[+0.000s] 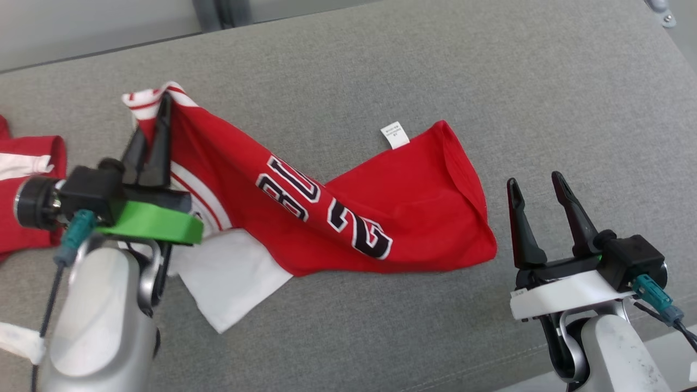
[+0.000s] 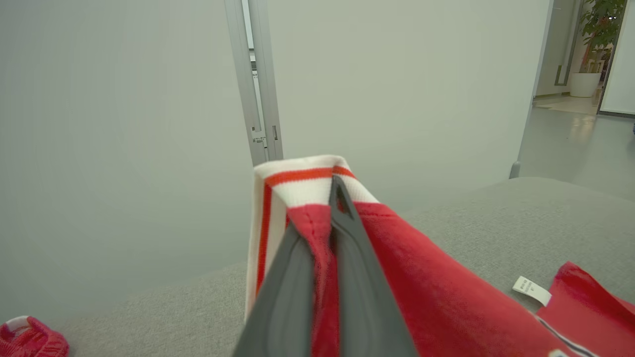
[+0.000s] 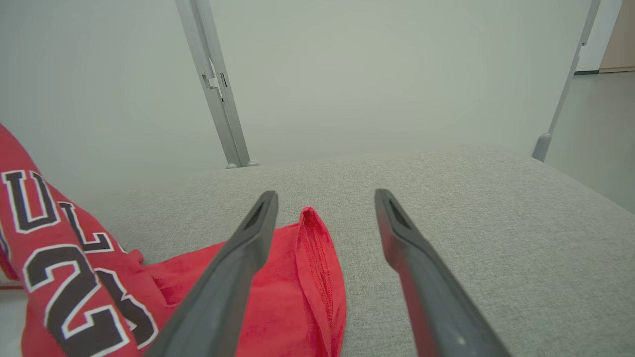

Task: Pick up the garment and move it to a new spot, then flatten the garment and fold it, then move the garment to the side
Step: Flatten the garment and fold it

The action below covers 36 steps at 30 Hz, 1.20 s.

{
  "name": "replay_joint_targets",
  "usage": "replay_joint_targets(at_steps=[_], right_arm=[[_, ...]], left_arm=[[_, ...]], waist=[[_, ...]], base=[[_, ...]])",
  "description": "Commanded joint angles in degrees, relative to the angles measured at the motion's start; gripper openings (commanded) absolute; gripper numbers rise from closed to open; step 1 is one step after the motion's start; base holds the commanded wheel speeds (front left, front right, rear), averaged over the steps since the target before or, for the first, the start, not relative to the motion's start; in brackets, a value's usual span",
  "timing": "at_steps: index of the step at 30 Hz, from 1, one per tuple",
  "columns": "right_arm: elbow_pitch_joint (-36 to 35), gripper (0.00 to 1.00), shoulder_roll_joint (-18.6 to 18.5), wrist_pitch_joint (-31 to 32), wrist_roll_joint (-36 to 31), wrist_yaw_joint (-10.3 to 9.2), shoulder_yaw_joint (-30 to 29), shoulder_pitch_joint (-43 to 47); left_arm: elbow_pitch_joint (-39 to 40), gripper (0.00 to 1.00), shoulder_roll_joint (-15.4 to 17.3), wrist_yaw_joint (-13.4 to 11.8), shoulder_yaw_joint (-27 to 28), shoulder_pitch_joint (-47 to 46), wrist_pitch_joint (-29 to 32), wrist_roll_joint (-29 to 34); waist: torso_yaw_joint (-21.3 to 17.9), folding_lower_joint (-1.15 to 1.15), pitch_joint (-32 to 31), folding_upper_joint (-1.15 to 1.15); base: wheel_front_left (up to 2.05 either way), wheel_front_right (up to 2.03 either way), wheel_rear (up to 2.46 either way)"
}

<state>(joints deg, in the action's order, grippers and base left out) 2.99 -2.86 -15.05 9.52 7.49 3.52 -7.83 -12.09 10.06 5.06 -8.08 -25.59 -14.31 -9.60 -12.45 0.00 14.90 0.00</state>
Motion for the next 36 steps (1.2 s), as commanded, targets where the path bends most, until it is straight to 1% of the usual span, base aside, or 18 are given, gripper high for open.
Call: replay_joint_targets(at_steps=[1,5,9,13,15,16,20,25,27,31,36], right_arm=[[-0.45,1.0,-0.05,-0.2,0.32,0.0,0.01,-1.17],[-0.85,1.0,-0.04,-0.2,0.78,0.0,-0.12,-2.2],[-1.18,1.0,-0.04,-0.2,1.55,0.0,-0.16,-2.85],[-1.19,1.0,-0.04,-0.2,2.1,0.0,-0.13,-3.47],[-1.06,1.0,-0.04,-0.2,2.12,0.0,-0.34,-3.59],[-1.05,1.0,-0.05,-0.2,2.04,0.0,-0.53,-3.66],[-1.05,1.0,-0.05,-0.2,1.09,0.0,-1.36,-3.68],[-0.6,1.0,-0.06,-0.2,-0.43,0.0,-2.67,-2.7],[-0.22,1.0,-0.08,-0.2,-1.26,0.0,-3.41,-1.98],[1.16,1.0,-0.08,-0.19,-2.48,0.0,-4.96,-0.26],[5.32,1.0,-0.06,-0.19,-3.02,0.0,-4.58,1.65]], left_arm=[[-2.98,0.0,1.07,-0.45,1.31,-3.15,-0.52,0.18],[-11.81,0.0,3.6,-1.51,4.35,-9.32,-0.89,0.3],[-18.06,0.0,5.46,-2.29,5.93,-13.93,-0.89,0.6],[-23.77,0.01,6.76,-2.5,6.77,-16.7,-0.9,0.56],[-26.3,0.47,6.98,-2.2,6.96,-17.89,-0.91,0.03],[-27.32,1.0,7.01,-1.89,7.0,-18.28,-0.91,-0.25],[-29.14,1.0,6.86,-0.75,7.6,-18.99,-0.91,-1.8],[-25.58,1.0,5.55,0.69,8.43,-15.49,-0.84,-3.77],[-23.01,1.0,5.04,1.04,8.69,-13.39,-0.85,-4.47],[-15.93,1.0,2.94,1.43,9.47,-6.16,-0.85,-5.58],[-6.32,1.0,-1.27,1.55,9.82,5.12,-0.86,-6.17]], waist=[[-4.12,0.0,4.85,0.0],[-5.99,0.0,7.84,0.0],[-7.08,0.0,10.04,0.0],[-7.52,0.0,11.0,0.0],[-7.44,0.0,11.06,0.0],[-7.28,0.0,10.98,0.0],[-5.96,0.0,9.91,0.0],[-2.96,0.0,6.9,0.0],[-1.59,0.0,5.36,0.0],[1.11,0.0,2.04,0.0],[4.38,0.0,-1.22,0.0]], base=[[0.0,0.0,0.0],[0.0,0.0,0.0],[0.0,0.0,0.0],[0.0,0.0,0.0],[0.0,0.0,0.0],[0.0,0.0,0.0],[0.0,0.0,0.0],[0.0,0.0,0.0],[0.0,0.0,0.0],[0.0,0.0,0.0],[0.0,0.0,0.0]])
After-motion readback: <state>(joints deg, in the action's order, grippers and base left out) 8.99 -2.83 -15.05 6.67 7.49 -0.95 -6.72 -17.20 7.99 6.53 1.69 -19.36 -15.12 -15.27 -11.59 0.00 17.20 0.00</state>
